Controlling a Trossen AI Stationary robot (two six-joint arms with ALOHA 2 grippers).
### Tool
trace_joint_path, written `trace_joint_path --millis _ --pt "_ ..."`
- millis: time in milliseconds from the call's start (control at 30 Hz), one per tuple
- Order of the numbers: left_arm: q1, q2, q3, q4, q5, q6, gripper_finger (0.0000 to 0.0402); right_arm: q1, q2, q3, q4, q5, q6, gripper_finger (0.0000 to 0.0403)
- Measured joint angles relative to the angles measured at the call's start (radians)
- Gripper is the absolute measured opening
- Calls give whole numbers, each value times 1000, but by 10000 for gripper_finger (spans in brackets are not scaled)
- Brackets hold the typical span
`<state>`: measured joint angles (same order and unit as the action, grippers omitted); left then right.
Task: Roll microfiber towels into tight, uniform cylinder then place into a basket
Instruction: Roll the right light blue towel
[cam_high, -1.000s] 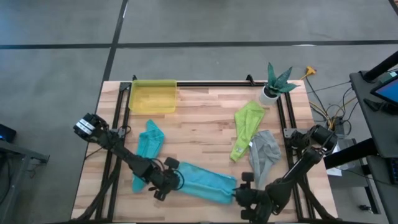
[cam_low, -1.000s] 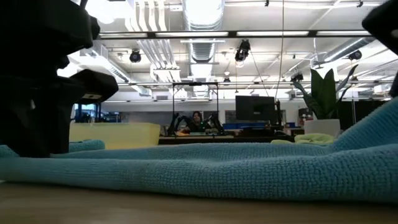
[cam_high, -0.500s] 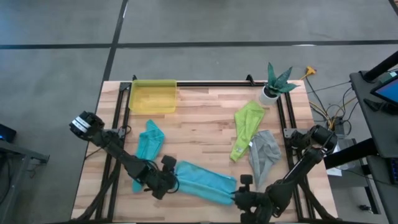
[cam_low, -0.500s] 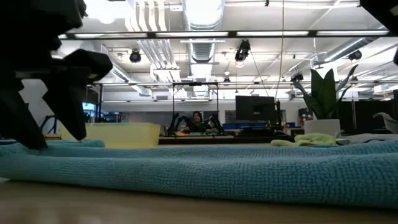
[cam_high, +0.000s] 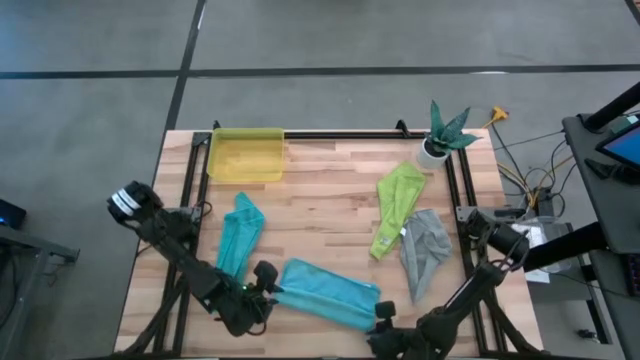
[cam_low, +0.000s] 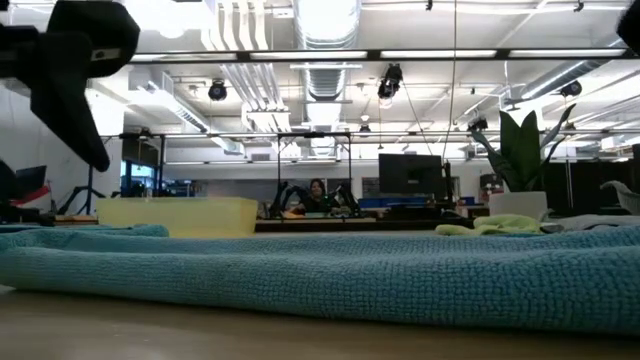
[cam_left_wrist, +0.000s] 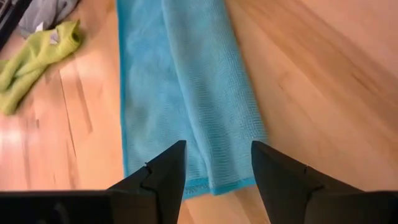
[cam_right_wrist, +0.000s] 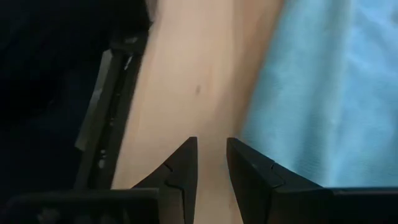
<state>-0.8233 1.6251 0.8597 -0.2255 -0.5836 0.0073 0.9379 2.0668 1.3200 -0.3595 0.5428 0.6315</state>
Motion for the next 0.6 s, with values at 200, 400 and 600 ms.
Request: trace_joint_path --millis 200,400,600 --pt "-20 55 2 55 -1 0 166 -5 42 98 -136 54 -37 82" --pt "-22 95 1 51 -1 0 166 -4 46 193 -334 139 16 87" --pt "-22 117 1 53 -1 0 166 -14 46 190 -300 90 38 137"
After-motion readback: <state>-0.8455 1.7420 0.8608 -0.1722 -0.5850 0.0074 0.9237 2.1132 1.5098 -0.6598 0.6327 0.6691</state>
